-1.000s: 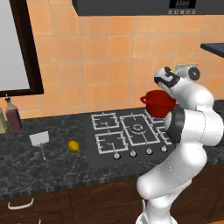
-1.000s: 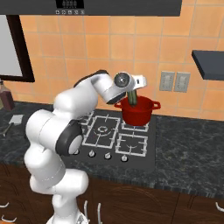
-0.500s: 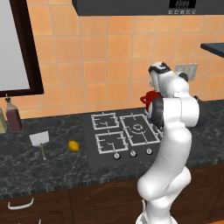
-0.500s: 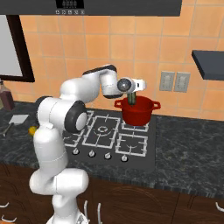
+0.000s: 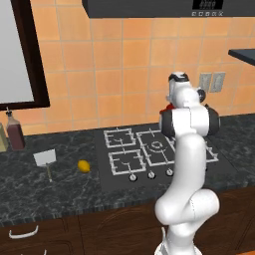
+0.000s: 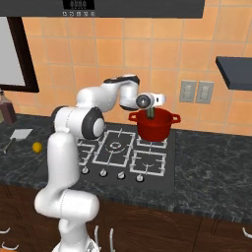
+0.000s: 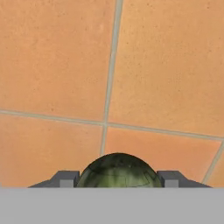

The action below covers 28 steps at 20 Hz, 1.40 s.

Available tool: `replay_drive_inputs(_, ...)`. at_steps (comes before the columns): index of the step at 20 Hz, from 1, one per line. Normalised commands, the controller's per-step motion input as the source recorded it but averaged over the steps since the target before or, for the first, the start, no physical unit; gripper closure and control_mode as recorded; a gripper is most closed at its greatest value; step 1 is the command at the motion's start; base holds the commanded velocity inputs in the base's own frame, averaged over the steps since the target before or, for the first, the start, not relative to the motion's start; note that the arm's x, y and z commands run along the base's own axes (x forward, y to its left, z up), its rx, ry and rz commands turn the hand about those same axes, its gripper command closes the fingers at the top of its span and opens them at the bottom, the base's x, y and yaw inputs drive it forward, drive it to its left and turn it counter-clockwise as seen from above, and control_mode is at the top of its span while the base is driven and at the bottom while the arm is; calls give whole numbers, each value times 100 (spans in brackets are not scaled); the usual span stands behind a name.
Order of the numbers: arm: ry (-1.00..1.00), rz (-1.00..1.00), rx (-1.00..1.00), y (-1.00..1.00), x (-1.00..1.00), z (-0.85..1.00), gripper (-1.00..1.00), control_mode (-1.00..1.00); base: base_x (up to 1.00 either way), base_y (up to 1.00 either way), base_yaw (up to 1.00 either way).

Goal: Put the cucumber and lemon in the pot. Retrieve the spatula and lightly stir the vegetables in the pot.

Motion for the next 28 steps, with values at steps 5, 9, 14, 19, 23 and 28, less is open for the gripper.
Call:
replay_drive_inputs(5,0,0,0,-15,42,-12,100,-100,0,0,0)
replay_drive_inputs(9,0,0,0,-14,31,-24,100,-100,0,0,0)
replay_drive_inputs(14,0,0,0,-14,20,-29,100,-100,0,0,0)
replay_drive_inputs(19,0,0,0,-11,9,-34,100,-100,0,0,0)
replay_drive_inputs(23,0,0,0,-3,15,-28,100,-100,0,0,0)
replay_drive_inputs(28,0,0,0,0,15,-20,100,-100,0,0,0)
